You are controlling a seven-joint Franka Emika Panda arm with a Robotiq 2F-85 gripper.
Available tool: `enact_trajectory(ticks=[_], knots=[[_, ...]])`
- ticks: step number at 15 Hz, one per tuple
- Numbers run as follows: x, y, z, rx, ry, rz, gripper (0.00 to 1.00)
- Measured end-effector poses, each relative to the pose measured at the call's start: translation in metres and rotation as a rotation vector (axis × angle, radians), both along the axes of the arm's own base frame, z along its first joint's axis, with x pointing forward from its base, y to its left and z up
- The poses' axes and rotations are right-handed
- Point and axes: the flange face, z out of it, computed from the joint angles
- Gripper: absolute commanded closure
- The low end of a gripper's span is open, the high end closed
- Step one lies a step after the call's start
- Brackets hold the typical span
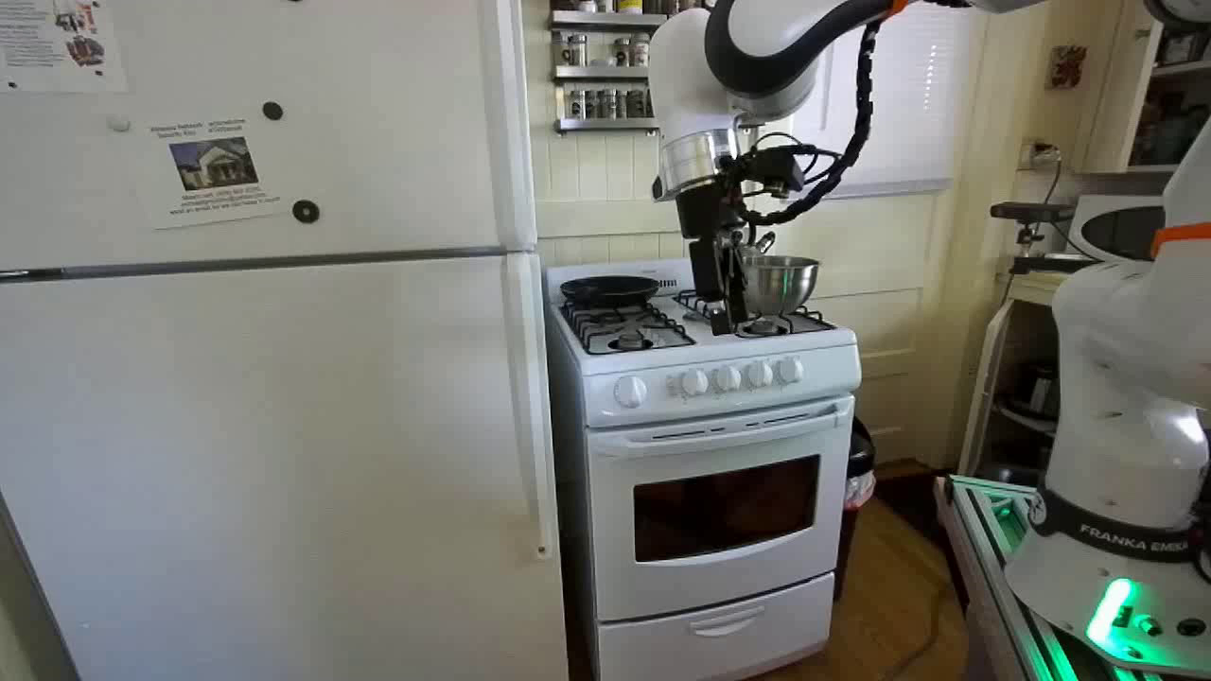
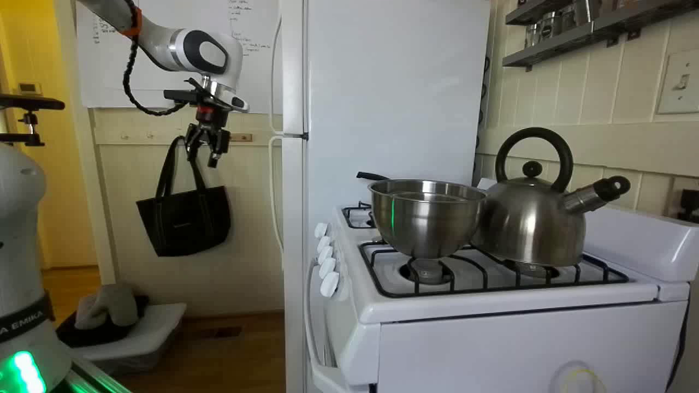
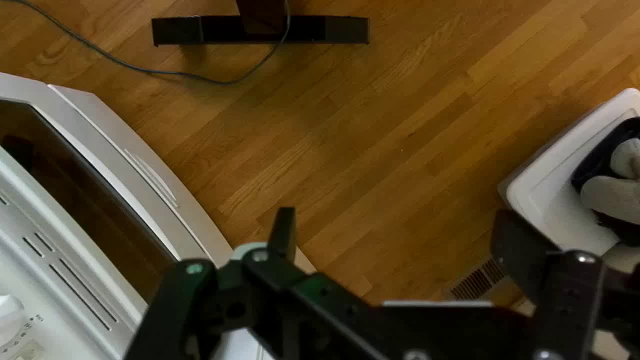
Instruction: Open the bottom fridge door.
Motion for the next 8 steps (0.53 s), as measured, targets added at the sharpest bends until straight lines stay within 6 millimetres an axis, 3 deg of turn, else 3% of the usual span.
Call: enact_trajectory(ticks=[6,8], knots=[[0.001,0.000,0.001,0.000,-0.010,-0.002,0.00],[0.011,-0.005,0.005,0.015,-0.094,-0.028,0.00]])
